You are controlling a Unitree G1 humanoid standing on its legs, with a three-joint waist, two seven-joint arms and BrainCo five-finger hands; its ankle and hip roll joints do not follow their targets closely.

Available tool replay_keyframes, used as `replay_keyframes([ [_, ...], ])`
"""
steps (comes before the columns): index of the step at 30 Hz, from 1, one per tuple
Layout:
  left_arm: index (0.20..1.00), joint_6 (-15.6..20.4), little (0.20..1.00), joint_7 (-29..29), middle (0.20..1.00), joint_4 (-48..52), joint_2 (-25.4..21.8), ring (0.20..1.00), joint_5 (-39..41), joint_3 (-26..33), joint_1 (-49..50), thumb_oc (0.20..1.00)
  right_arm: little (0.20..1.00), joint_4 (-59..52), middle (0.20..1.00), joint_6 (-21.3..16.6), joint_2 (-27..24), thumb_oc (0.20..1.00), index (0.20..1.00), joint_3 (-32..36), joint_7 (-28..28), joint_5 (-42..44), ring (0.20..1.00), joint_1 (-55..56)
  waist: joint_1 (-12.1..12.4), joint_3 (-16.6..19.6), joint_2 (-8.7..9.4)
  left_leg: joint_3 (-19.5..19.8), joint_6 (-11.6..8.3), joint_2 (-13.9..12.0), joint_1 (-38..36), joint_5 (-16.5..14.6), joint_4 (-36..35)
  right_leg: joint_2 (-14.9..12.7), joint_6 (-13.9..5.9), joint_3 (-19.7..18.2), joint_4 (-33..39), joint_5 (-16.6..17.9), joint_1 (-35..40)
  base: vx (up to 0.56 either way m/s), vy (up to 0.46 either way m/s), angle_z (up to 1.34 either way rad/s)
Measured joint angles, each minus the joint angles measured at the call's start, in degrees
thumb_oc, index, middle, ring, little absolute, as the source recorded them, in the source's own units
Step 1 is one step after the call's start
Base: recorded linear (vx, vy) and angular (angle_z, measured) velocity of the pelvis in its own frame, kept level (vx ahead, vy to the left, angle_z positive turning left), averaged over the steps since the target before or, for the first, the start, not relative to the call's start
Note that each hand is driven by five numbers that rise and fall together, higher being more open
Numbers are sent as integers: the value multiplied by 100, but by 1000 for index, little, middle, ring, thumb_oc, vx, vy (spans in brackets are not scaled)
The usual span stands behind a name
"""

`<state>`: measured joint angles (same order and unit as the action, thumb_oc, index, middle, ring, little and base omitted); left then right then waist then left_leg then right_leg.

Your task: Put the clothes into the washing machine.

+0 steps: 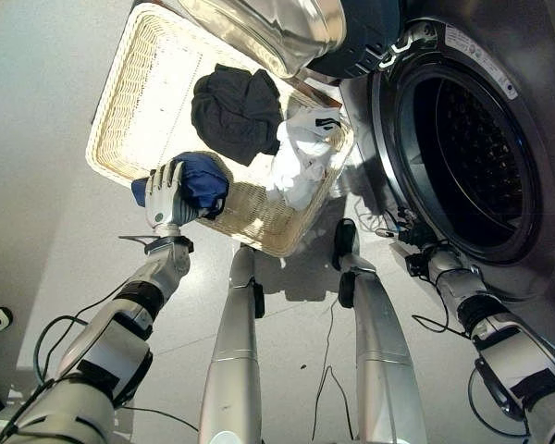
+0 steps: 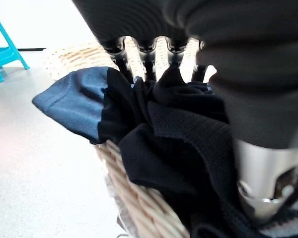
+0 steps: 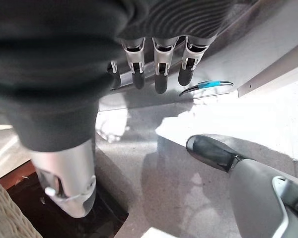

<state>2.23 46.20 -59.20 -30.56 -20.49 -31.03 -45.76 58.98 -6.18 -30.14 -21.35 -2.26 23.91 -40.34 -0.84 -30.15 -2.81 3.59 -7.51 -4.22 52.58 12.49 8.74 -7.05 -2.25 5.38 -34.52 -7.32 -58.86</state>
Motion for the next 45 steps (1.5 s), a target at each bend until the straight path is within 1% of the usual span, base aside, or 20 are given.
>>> replay_keyframes([
  [7,1000,-109,1000,-96,1000,-54,-1,1000,148,-7,-90,1000,1000,10,1000,0,1,1000,1000,-12,-1,2,1000,-20,-15,0,1,-4,-2,0,4,1,0,1,19,-3,6,12,-2,0,0,0],
  [11,1000,-264,1000,-249,1000,-83,-3,1000,183,-130,-205,1000,1000,12,1000,2,-3,1000,1000,-108,-8,3,1000,-46,-31,0,1,-4,-1,0,4,0,0,1,16,-3,5,11,-2,0,0,0],
  [14,1000,-368,1000,-465,1000,-136,-2,1000,227,-155,-254,1000,1000,10,1000,2,2,1000,1000,-184,-6,4,1000,-82,-58,0,2,-5,-2,0,5,0,0,1,17,-3,8,11,-2,0,0,0],
  [15,555,-415,555,-538,555,-159,-2,555,228,-155,-271,555,1000,12,1000,2,2,1000,1000,-185,-6,4,1000,-107,-77,0,2,-5,-2,0,5,0,0,1,18,-3,9,12,-2,0,0,0],
  [16,344,-438,344,-630,344,-173,-11,344,249,-156,-275,344,1000,10,1000,2,3,1000,1000,-184,-7,4,1000,-127,-105,0,3,-5,-2,1,5,0,0,1,18,-3,8,12,-2,0,0,0],
  [17,200,-463,200,-738,200,-173,-22,200,311,-159,-276,200,1000,7,1000,2,3,1000,1000,-185,-7,5,1000,-146,-133,0,3,-5,-2,1,5,1,0,1,18,-3,8,12,-2,0,0,0],
  [19,200,-551,200,-925,200,-174,-30,200,380,-154,-316,200,1000,13,1000,2,0,1000,1000,-183,-10,7,1000,-185,-148,0,3,-9,-2,-3,4,1,3,7,19,-7,8,13,-2,0,0,0],
  [26,200,-548,200,-1420,200,-169,-196,200,387,-163,-542,200,1000,-4,1000,3,4,1000,1000,-184,-11,32,1000,-224,-151,0,3,-20,-3,-5,3,0,47,11,26,-24,-12,21,-2,0,0,0],
  [32,200,-510,200,-1346,200,-163,-194,200,576,-255,-525,200,1000,-17,1000,1,4,1000,1000,-182,-16,46,1000,-234,-147,0,3,-21,-6,-6,3,-5,63,12,24,-27,-20,20,-2,0,0,0],
  [36,200,-230,200,-1135,200,-122,-192,200,907,-207,-446,200,1000,-89,1000,-8,3,1000,1000,-181,-36,242,1000,-235,-140,0,3,-21,-8,-5,3,-4,63,12,34,-27,-20,26,-2,0,0,0],
  [40,200,367,200,-703,200,164,-186,200,1557,191,-163,200,1000,-525,1000,-182,-3,1000,1000,-154,-66,839,1000,-178,-145,0,3,-20,-8,-7,2,-3,67,13,37,-28,-30,28,-1,0,0,0],
  [43,200,833,200,-333,200,902,-165,200,1706,536,143,200,1000,-1226,1000,-383,0,1000,1000,-26,-163,1190,1000,48,-136,0,3,-19,-8,-6,-2,-3,70,14,36,-28,-38,28,1,-6,-16,0],
  [44,200,1077,200,-128,200,1251,-163,200,1703,594,250,200,1000,-1568,1000,-484,13,1000,1000,44,-205,1318,1000,176,-117,0,3,-14,-7,-6,-3,-4,68,14,35,-25,-40,27,4,-14,-42,1],
  [45,200,1161,200,-57,200,1394,-158,200,1701,610,314,200,1000,-1731,1000,-507,17,1000,1000,60,-232,1387,1000,227,-109,0,3,-13,-7,-5,-2,-4,69,14,34,-23,-42,26,5,-11,-52,1],
])
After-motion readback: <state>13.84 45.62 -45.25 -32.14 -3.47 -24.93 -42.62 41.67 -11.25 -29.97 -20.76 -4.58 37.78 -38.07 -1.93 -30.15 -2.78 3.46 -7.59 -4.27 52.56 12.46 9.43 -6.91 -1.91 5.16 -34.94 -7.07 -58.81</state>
